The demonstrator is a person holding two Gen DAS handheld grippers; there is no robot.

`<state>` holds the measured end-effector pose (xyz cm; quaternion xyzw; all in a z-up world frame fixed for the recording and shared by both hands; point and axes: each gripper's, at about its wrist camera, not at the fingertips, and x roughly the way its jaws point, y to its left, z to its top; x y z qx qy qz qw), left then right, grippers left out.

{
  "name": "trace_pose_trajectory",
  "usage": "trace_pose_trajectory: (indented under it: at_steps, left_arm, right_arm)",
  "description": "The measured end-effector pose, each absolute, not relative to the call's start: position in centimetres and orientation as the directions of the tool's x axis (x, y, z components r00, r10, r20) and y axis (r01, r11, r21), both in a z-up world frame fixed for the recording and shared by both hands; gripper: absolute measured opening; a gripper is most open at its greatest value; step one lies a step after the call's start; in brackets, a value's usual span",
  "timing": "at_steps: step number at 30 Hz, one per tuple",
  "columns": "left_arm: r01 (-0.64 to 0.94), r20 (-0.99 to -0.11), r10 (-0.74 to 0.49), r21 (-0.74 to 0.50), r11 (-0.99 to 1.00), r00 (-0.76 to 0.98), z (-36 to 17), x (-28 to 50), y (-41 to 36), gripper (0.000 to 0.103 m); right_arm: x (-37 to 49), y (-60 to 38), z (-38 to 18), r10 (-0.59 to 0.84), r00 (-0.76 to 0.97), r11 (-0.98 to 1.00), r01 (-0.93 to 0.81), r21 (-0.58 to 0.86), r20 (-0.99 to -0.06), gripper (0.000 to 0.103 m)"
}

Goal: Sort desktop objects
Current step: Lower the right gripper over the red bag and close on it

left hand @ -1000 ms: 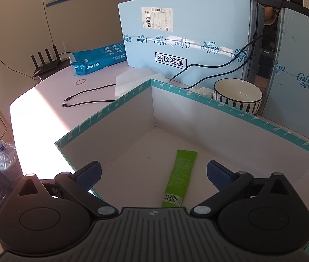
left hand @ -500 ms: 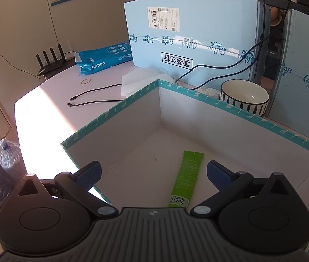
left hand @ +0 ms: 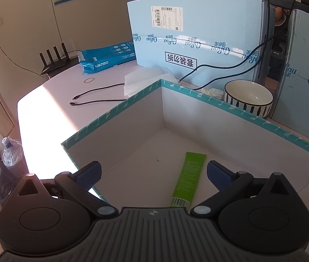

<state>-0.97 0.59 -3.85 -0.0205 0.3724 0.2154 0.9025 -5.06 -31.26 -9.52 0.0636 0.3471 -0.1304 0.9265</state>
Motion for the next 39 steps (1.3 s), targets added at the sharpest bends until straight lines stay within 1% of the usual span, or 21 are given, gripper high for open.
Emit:
trace_pose_trajectory:
  at_steps: [12,39]
  left_arm:
    - [-0.426,-0.679,0.393,0.129,0.896,0.620,-3.8,-1.1,0.8,0.103]
    - [-0.436,-0.677,0.406,0.138,0.889,0.614,-3.8,-1.2,0.8,0.103]
  right_arm:
    - [-4.1,-31.6,-10.8,-0.173,0.711,0.964,0.265,0.032,-0.681,0.103]
    - [-3.7,-31.7,-11.5,-0.141,0.705,0.968,0.245,0.052,-0.695,0.103]
